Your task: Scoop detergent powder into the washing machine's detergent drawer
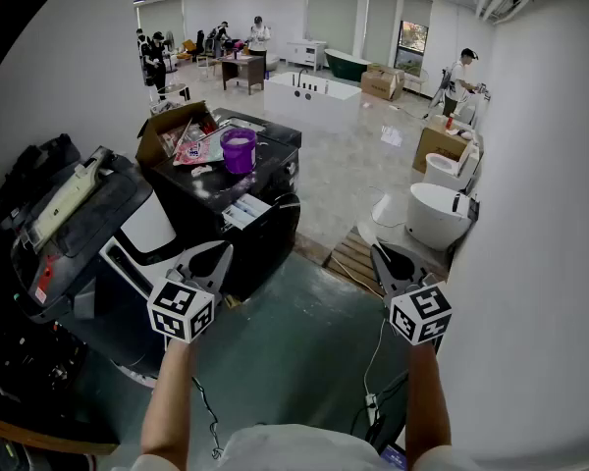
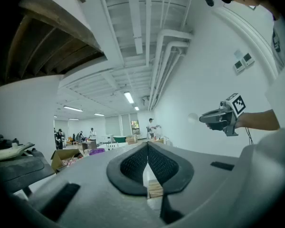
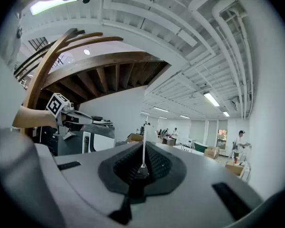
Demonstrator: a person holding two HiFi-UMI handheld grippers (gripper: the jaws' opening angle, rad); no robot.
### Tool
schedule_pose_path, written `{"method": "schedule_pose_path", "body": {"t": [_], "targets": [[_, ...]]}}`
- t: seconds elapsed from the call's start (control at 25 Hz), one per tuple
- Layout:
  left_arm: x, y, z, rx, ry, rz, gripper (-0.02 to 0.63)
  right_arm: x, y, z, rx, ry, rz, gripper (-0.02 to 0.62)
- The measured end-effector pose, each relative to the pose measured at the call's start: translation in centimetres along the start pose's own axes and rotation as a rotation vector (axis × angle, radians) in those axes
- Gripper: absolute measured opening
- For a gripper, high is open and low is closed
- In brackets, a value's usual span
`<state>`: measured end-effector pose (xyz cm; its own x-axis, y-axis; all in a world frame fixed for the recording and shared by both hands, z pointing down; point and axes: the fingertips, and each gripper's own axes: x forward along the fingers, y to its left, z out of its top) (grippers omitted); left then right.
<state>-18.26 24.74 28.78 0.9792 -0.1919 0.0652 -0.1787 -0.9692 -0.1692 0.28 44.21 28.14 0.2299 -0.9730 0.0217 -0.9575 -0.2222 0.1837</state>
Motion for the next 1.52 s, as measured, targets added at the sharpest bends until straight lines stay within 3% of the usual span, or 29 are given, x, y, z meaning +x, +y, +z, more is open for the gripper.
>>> {"method": "schedule_pose_path", "body": {"t": [0.28,0.48,0.8,1.08,1.28,1.52], "targets": [[1.4,-2.3,-0.2,-0.002,0.008,0.024,0.005,-1.1,-2.7,-1.2,0.0,-0.003,0.001,0.014],[1.8,-3.8,-0.5,0.017,0.009,0.031,0.006,-1.0,-3.1,-2.4,-0.033,0.008,0.057,0.015],[3.5,-1.1,-2.8,0.047,0.055,0.062,0.006,3.8,-1.9,-6.0,-0.098,0.099,0.17,0.014],[9.2,6.7,-6.4,0.065,0.072,0.078,0.006,14.1,-3.8,-7.6,-0.126,0.108,0.196,0.014],[14.9,16.4,-7.8,0.018,0.071,0.114,0.005,25.2,-6.7,-6.6,-0.171,0.115,0.186,0.014],[22.2,26.4,-8.1,0.049,0.098,0.116,0.006,38.9,-9.0,-4.1,-0.179,0.08,0.209,0.014]]}}
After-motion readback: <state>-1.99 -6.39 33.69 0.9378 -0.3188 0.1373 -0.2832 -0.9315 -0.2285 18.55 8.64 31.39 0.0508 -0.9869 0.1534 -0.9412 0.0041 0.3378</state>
